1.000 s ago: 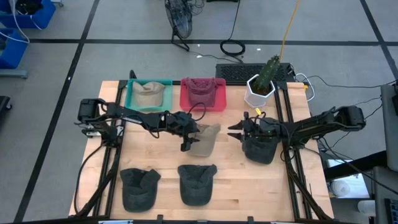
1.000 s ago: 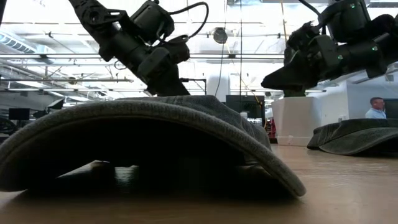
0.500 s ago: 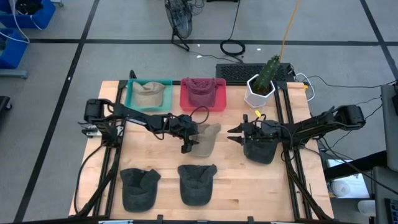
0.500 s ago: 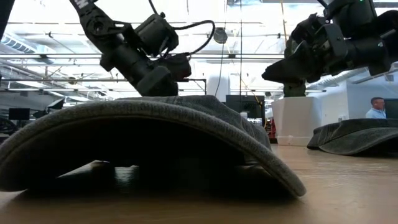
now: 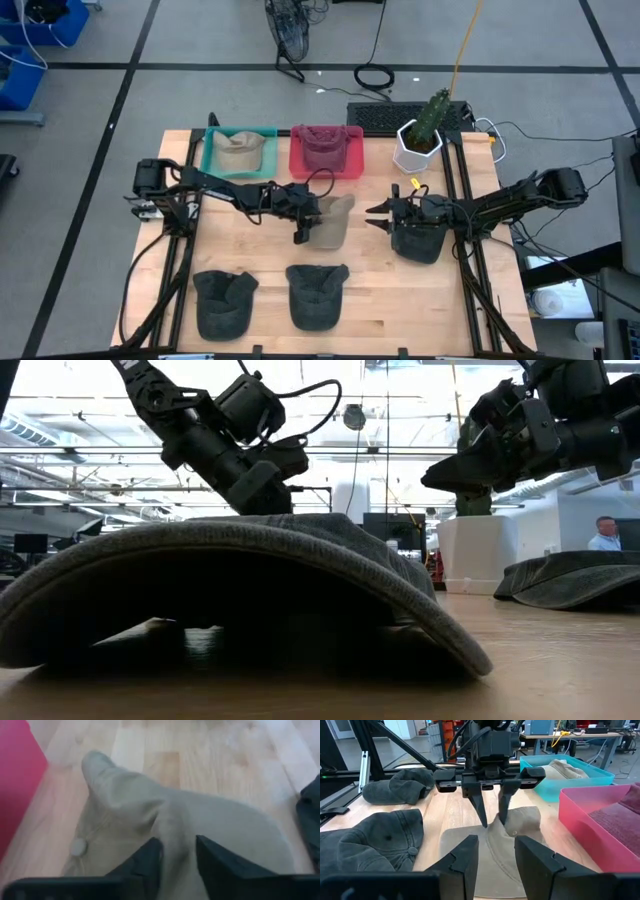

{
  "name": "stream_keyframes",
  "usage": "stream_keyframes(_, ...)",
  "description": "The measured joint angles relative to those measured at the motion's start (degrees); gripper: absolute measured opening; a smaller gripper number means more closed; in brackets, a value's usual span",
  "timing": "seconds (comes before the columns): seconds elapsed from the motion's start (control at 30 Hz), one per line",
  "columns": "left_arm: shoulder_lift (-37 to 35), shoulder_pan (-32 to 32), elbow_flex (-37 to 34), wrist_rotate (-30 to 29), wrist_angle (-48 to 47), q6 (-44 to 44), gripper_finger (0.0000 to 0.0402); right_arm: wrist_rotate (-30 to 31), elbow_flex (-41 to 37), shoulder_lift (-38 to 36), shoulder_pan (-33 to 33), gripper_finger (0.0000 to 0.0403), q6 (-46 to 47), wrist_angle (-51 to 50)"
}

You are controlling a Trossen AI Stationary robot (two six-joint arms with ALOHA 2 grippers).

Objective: Pick & Place hat
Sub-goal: Put the brown cap into the blue bin

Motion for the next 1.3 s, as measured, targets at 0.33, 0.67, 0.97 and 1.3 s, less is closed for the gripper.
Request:
stream_keyframes(0.33, 0.0, 0.0, 0.0, 3.1, -2.0, 2.6, 0.0018, 0.0, 0.0, 0.0, 0.0, 0.0114, 0.0, 0.1)
stream_keyframes(0.67, -1.7, 0.0, 0.0, 1.5, -0.6, 5.8, 0.0008, 0.0, 0.0, 0.0, 0.0, 0.0114, 0.0, 0.1)
stream_keyframes(0.97, -15.2, -4.1, 0.1, -5.4, -6.1, 6.9, 0.0009, -0.2, 0.0, 0.0, 0.0, 0.0114, 0.4, 0.0)
stream_keyframes(1.3, -27.3, -9.1, 0.1, -12.8, -20.4, 7.0, 0.0004, -0.2, 0.0, 0.0, 0.0, 0.0114, -0.6, 0.3)
